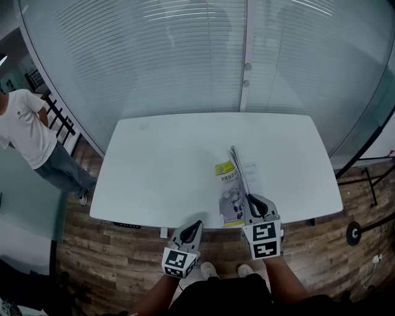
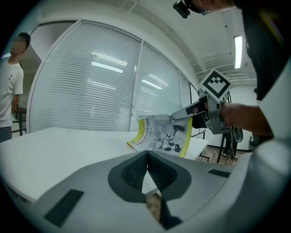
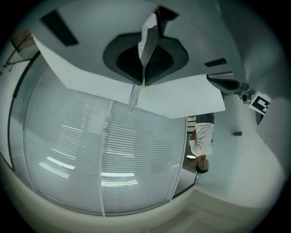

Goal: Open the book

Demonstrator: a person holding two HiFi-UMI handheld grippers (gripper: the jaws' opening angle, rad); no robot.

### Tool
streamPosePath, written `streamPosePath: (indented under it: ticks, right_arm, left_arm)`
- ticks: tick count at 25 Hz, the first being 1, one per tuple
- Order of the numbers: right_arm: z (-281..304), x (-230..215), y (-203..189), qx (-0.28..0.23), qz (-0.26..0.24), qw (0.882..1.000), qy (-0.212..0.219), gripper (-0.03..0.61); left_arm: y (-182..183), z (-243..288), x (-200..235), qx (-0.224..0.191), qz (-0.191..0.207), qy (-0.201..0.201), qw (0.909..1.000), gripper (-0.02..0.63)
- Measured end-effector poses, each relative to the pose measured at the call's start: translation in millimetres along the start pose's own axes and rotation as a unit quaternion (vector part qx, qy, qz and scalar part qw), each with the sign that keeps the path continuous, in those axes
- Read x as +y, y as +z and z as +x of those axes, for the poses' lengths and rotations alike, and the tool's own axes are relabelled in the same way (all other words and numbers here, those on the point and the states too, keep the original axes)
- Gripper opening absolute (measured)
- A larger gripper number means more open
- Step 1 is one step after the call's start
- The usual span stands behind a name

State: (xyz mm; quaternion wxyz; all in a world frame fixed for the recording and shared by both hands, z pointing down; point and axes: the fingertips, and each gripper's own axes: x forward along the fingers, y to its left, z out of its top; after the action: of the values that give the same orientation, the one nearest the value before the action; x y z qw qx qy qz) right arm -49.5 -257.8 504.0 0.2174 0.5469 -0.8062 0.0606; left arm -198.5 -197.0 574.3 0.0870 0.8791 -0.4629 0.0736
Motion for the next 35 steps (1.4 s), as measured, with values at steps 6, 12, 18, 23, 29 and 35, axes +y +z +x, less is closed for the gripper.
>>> streamPosePath:
  ticks: [6, 12, 18, 23, 29, 35]
  right_arm:
    - [0.8, 36.5, 18.7, -0.002, -0.098, 0.995, -0.002, 0.021]
    - [10.4, 93.1, 32.0, -0.012, -0.200, 0.980, 0.020, 0.018]
    - [29.4, 142.5, 18.9, -0.010, -0.247, 0.967, 0.064, 0.014]
    - [44.2, 180.8, 4.9, -0.009, -0.281, 0.954, 0.103, 0.012]
    - [60.9, 228.7, -12.8, -0.010, -0.341, 0.930, 0.137, 0.012]
    - [71.3, 263.1, -50.4, 0.001, -0.405, 0.900, 0.163, 0.012]
  left_arm:
    - [-1.7, -9.3, 13.1, -0.004, -0.012, 0.019, 0.9997, 0.014]
    - [-2.3, -27.3, 40.2, -0.013, -0.026, 0.062, 0.9976, 0.012]
    - [-14.7, -58.3, 67.5, -0.004, -0.047, 0.115, 0.9922, 0.014]
    - [-28.0, -83.0, 76.5, 0.004, -0.063, 0.152, 0.9864, 0.014]
    - [-40.4, -111.2, 86.4, 0.004, -0.067, 0.197, 0.9780, 0.014]
    - [-52.5, -137.5, 86.5, 0.016, -0.089, 0.231, 0.9688, 0.014]
